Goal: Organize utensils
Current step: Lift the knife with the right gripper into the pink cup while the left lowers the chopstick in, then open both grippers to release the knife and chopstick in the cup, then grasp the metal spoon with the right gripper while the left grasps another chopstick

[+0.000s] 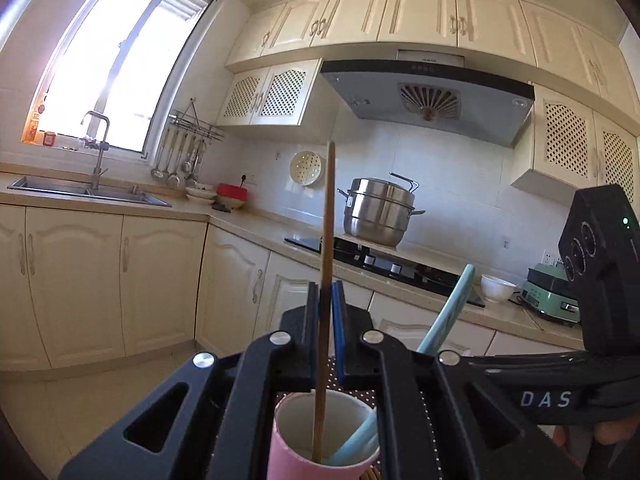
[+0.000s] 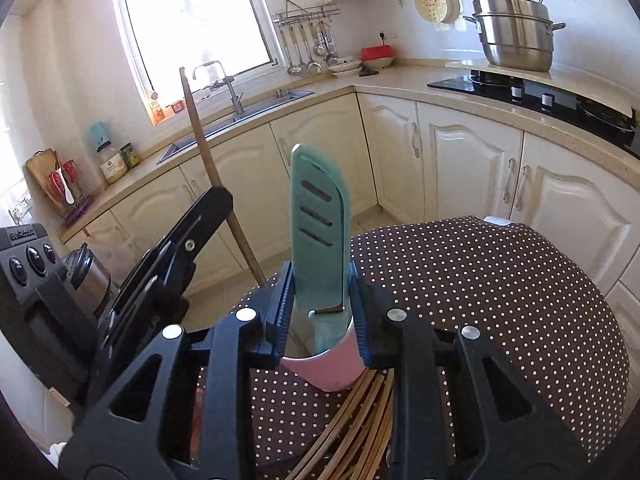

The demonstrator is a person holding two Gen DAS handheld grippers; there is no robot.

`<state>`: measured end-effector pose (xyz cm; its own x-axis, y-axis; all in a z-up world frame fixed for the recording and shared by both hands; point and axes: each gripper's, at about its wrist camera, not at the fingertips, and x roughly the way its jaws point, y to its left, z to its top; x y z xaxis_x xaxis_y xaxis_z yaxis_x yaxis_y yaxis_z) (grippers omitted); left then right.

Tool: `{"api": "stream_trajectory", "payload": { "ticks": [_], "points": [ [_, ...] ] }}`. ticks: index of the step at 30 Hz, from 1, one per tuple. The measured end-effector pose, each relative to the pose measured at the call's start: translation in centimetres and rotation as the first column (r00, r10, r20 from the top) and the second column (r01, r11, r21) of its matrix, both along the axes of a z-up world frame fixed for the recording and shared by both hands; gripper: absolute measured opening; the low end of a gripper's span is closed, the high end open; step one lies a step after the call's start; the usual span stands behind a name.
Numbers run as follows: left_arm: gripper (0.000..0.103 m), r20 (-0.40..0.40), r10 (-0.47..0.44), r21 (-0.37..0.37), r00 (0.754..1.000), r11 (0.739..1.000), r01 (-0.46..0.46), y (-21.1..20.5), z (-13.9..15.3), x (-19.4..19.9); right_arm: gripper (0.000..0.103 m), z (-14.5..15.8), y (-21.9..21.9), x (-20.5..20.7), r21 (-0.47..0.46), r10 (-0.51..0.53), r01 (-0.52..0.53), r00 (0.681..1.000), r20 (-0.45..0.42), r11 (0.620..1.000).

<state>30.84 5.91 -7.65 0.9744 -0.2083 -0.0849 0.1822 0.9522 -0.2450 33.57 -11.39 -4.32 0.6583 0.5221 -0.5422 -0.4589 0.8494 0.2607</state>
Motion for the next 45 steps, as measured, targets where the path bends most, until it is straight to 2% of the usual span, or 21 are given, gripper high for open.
{"api": "stream_trajectory", "payload": {
  "ticks": [1, 2, 5, 10, 17, 20, 24, 27, 29, 35, 38, 41, 44, 45],
  "points": [
    [0.008, -0.009, -0.006, 0.007, 1.000, 1.000, 0.006, 0.0, 0.0, -0.3, 0.027, 0.0, 0.0, -0.1, 0.000, -0.005, 0.004, 1.000, 0.002, 1.000],
    [0.014, -0.024, -0.012, 0.013, 1.000, 1.000, 0.012, 0.1, -0.1, -0.4, 0.027, -0.1, 0.0, -0.2, 0.002, -0.012, 0.012, 1.000, 0.003, 1.000],
    [0.038, -0.064, -0.020, 0.004, 0.998, 1.000, 0.020, 0.5, -0.2, -0.9, 0.027, -0.2, 0.0, -0.4, 0.003, -0.029, 0.029, 1.000, -0.004, 1.000],
    [0.051, -0.101, -0.022, 0.007, 0.995, 1.000, 0.023, 1.2, 0.0, -2.1, 0.027, -0.5, 0.4, -0.9, -0.006, -0.044, 0.044, 0.999, -0.005, 0.999],
    [0.062, -0.148, 0.012, 0.039, 0.989, 0.999, -0.006, 1.7, 0.5, -3.4, 0.029, -0.3, 0.6, -1.9, -0.020, -0.076, 0.076, 0.997, 0.017, 0.997],
    [0.064, -0.170, 0.023, 0.045, 0.985, 0.999, -0.016, 2.1, 0.6, -4.0, 0.050, 0.0, 0.6, -2.5, -0.028, -0.097, 0.098, 0.995, 0.033, 0.995],
    [0.066, -0.199, 0.021, 0.043, 0.980, 0.999, -0.012, 2.5, 0.7, -4.8, 0.050, 0.5, 0.5, -3.7, -0.055, -0.112, 0.116, 0.992, 0.062, 0.992],
    [0.066, -0.255, -0.001, 0.050, 0.967, 0.999, 0.015, 2.4, 0.5, -5.1, 0.050, 0.9, 0.0, -4.7, -0.071, -0.125, 0.131, 0.989, 0.083, 0.989],
    [0.066, -0.311, -0.027, 0.056, 0.950, 0.997, 0.047, 2.1, 0.1, -5.1, 0.050, 1.2, -0.5, -5.6, -0.085, -0.137, 0.146, 0.985, 0.100, 0.986],
    [0.066, -0.498, -0.116, 0.056, 0.859, 0.985, 0.166, 0.4, -2.4, -4.7, 0.052, 0.7, -2.4, -8.6, -0.141, -0.163, 0.182, 0.978, 0.133, 0.973],
    [0.065, -0.583, -0.148, 0.048, 0.799, 0.975, 0.216, -0.9, -4.4, -4.2, 0.052, -0.7, -3.5, -9.4, -0.165, -0.171, 0.188, 0.979, 0.108, 0.968],
    [0.064, -0.666, -0.165, 0.022, 0.728, 0.971, 0.240, -1.7, -6.6, -3.4, 0.052, -2.7, -4.7, -9.7, -0.177, -0.180, 0.187, 0.982, 0.056, 0.966],
    [0.048, -0.730, -0.211, -0.037, 0.651, 0.962, 0.271, -2.4, -8.8, -2.5, 0.052, -4.8, -5.9, -9.7, -0.178, -0.180, 0.174, 0.984, -0.013, 0.968],
    [0.045, -0.749, -0.219, -0.053, 0.626, 0.960, 0.274, -2.5, -9.4, -2.2, 0.052, -5.4, -6.1, -9.7, -0.179, -0.176, 0.167, 0.984, -0.032, 0.969]
  ]
}}
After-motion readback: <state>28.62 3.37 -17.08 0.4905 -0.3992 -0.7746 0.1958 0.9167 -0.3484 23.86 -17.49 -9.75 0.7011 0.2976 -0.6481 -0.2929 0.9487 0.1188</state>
